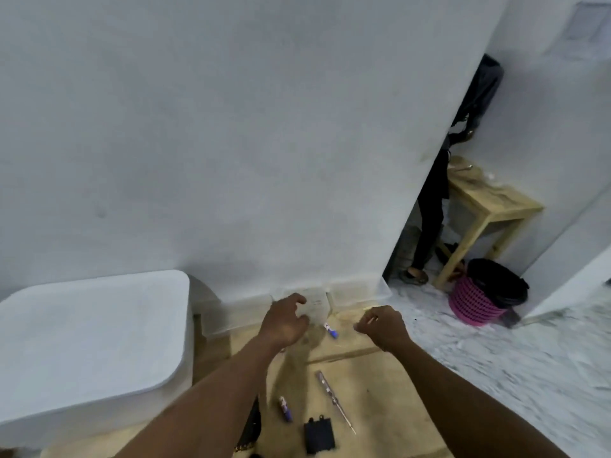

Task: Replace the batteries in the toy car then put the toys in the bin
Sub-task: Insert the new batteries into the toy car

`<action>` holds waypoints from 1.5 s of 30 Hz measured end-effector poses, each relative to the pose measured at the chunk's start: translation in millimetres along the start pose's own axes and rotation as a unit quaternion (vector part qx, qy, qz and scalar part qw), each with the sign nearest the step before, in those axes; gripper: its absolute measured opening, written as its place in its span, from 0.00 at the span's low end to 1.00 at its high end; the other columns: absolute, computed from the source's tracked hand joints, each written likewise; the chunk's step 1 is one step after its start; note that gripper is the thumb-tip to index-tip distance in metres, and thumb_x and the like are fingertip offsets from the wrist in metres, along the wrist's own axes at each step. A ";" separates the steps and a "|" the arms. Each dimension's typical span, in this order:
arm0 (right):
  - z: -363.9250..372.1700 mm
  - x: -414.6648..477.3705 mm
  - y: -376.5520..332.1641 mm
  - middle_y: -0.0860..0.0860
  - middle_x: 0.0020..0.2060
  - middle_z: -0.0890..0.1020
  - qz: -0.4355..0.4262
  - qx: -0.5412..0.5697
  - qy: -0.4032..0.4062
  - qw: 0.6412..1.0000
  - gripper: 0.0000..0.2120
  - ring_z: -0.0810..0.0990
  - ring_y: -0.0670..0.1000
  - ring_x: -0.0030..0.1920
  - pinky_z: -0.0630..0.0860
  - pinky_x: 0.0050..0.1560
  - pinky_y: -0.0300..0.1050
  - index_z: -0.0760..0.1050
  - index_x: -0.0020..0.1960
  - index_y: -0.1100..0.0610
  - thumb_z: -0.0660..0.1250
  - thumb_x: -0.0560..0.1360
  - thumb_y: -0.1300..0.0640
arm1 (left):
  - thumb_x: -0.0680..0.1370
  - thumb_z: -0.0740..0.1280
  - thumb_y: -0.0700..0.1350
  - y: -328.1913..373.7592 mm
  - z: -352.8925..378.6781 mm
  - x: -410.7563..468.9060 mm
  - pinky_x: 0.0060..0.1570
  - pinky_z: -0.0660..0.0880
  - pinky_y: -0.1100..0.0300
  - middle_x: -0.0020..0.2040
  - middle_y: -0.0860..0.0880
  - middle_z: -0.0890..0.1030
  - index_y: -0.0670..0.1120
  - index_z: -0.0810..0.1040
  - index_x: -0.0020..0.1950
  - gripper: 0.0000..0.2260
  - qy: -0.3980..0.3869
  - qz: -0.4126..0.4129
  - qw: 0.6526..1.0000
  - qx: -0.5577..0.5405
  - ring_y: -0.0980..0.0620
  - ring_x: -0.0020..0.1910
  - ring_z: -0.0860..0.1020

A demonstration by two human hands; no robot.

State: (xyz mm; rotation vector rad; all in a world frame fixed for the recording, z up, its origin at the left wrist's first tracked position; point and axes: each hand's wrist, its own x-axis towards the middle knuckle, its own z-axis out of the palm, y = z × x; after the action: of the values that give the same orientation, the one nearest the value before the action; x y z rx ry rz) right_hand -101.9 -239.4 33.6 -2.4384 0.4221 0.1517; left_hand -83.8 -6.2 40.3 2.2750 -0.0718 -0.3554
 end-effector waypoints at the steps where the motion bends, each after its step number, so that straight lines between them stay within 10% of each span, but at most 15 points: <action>1: -5.8 14.3 8.3 0.48 0.32 0.81 0.005 -0.005 -0.001 1.000 0.11 0.78 0.45 0.32 0.71 0.35 0.38 0.79 0.33 0.52 0.80 0.66 0.53 | 0.77 0.67 0.45 10.2 8.2 12.4 0.54 0.73 0.61 0.62 0.46 0.79 0.50 0.75 0.67 0.18 -0.002 0.008 1.000 0.006 0.47 0.58 0.79; 9: -21.8 121.1 57.7 0.45 0.41 0.78 -0.045 -0.147 -0.029 0.988 0.13 0.78 0.49 0.42 0.68 0.41 0.41 0.72 0.46 0.47 0.75 0.70 0.48 | 0.78 0.63 0.46 52.9 75.0 112.5 0.61 0.72 0.54 0.60 0.48 0.76 0.52 0.73 0.67 0.17 -0.055 0.045 0.987 0.143 0.46 0.61 0.76; 19: -5.4 190.3 70.8 0.54 0.59 0.71 -0.180 -0.378 -0.096 0.903 0.26 0.81 0.59 0.47 0.72 0.40 0.49 0.64 0.67 0.53 0.71 0.74 0.51 | 0.77 0.65 0.54 56.3 120.4 175.8 0.66 0.68 0.46 0.72 0.41 0.66 0.48 0.65 0.73 0.26 -0.122 0.114 0.879 0.447 0.40 0.70 0.65; 45: 2.0 199.5 90.7 0.51 0.55 0.71 -0.277 -0.337 -0.105 0.894 0.19 0.67 0.58 0.29 0.67 0.32 0.47 0.67 0.60 0.53 0.63 0.72 0.65 | 0.79 0.62 0.57 40.7 138.4 183.1 0.56 0.74 0.50 0.67 0.45 0.71 0.47 0.72 0.67 0.21 -0.085 0.155 0.898 0.402 0.44 0.66 0.67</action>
State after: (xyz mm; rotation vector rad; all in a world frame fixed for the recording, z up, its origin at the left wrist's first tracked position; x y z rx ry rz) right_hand 55.4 -357.2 -63.5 -3.0561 -0.5239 0.3542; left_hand 55.9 -164.3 -58.9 2.9674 -0.7946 -0.4004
